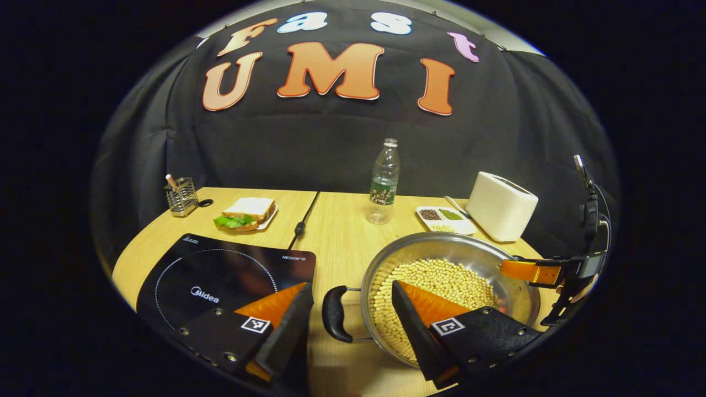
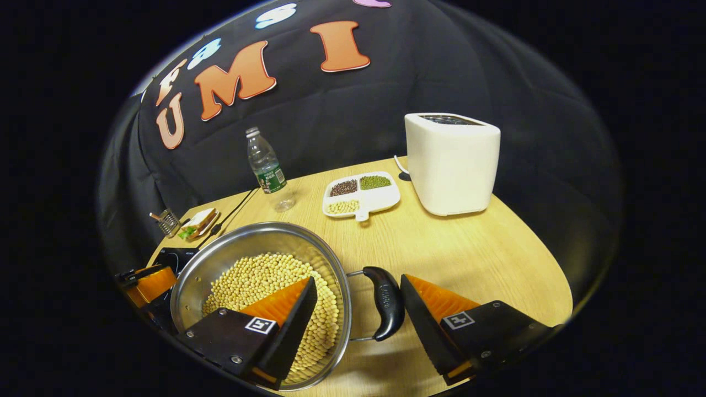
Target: First push the handle of the pot to place it horizontally, then grasp the pot with both hands and set it on the induction cooktop.
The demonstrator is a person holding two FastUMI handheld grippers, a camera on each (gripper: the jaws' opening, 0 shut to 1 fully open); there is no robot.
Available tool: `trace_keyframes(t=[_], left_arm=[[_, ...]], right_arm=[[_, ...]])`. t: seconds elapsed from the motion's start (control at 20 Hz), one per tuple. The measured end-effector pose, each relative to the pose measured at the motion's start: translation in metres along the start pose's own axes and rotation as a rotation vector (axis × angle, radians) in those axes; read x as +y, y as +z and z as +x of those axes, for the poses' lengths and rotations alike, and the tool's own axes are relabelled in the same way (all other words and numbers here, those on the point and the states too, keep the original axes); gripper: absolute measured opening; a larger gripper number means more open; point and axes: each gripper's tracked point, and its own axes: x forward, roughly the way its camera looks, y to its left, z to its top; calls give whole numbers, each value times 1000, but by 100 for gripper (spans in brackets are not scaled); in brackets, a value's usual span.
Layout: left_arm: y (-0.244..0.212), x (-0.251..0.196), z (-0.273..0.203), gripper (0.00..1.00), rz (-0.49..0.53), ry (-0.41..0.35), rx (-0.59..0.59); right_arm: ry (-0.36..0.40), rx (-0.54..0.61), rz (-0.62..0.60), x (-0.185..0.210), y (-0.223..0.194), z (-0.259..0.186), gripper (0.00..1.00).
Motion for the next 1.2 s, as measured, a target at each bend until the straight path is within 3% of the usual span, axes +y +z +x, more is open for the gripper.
trace_keyframes(t=[0.15,0.25,0.3,0.6,0.75,0.85,0.95,1.0,1.1,1.2], left_arm=[[-7,-2,1,90,5,-6,26],[-8,-5,4,90,2,-19,35],[-10,-6,3,90,3,-21,40],[-22,-19,14,90,-1,-43,78],[-19,-30,27,90,34,-64,70],[-27,-39,35,90,19,-93,100],[-36,-41,41,90,-14,-115,135],[-36,-34,43,92,-10,-90,144],[-41,-26,50,57,-24,-83,170],[-47,-30,53,57,13,-98,208]], right_arm=[[-25,13,-16,-5,-2,9,92],[-52,24,-41,-15,-5,10,83],[-43,24,-46,-15,-6,7,71],[-40,40,-70,-25,-8,2,55],[-45,39,-57,-41,-9,-3,58],[-47,33,-65,-42,-10,-4,55],[-40,37,-56,-42,-9,-4,58],[-36,37,-56,-41,-10,-4,55],[-40,41,-51,-41,-10,-4,58],[-52,43,-45,-42,-10,-1,59]])
